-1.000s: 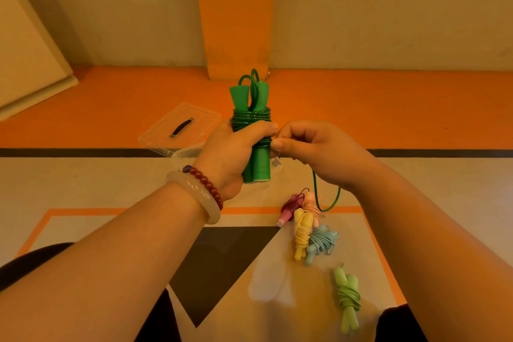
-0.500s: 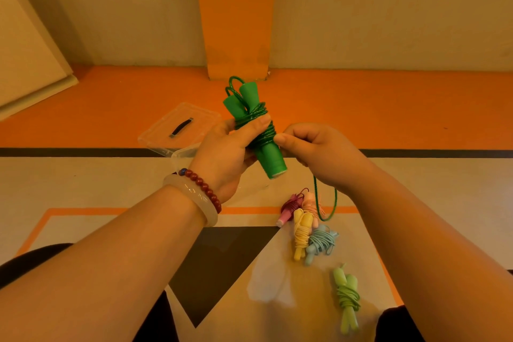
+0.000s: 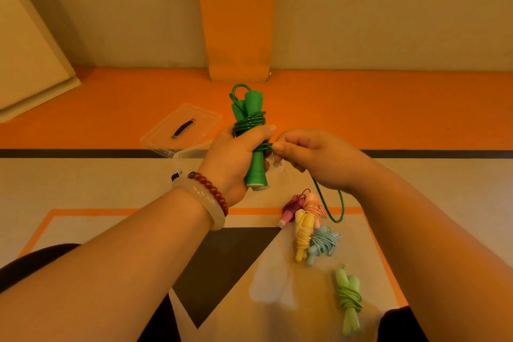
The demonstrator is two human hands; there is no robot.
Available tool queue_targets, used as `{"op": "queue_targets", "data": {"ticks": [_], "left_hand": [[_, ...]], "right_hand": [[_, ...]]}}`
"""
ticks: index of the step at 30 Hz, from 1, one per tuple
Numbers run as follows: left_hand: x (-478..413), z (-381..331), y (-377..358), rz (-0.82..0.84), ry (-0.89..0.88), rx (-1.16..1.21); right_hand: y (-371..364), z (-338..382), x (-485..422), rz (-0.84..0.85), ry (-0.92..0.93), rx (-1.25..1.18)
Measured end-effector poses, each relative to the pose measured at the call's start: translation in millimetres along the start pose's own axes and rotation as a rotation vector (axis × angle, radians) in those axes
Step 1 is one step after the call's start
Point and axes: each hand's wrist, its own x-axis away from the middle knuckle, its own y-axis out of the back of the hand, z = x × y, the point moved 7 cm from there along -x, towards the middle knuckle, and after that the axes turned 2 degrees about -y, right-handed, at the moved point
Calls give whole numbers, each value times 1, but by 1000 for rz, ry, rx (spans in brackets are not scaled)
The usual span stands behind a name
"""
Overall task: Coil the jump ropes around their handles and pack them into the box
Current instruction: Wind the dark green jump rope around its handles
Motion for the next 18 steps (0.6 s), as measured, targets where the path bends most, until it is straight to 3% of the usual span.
{"op": "queue_targets", "data": {"ticks": [5, 18], "left_hand": [[3, 1, -7, 105, 82, 55], [5, -2, -5, 103, 50, 112]], "right_hand": [[13, -12, 1, -64, -21, 32], [6, -10, -1, -128, -8, -147]]}}
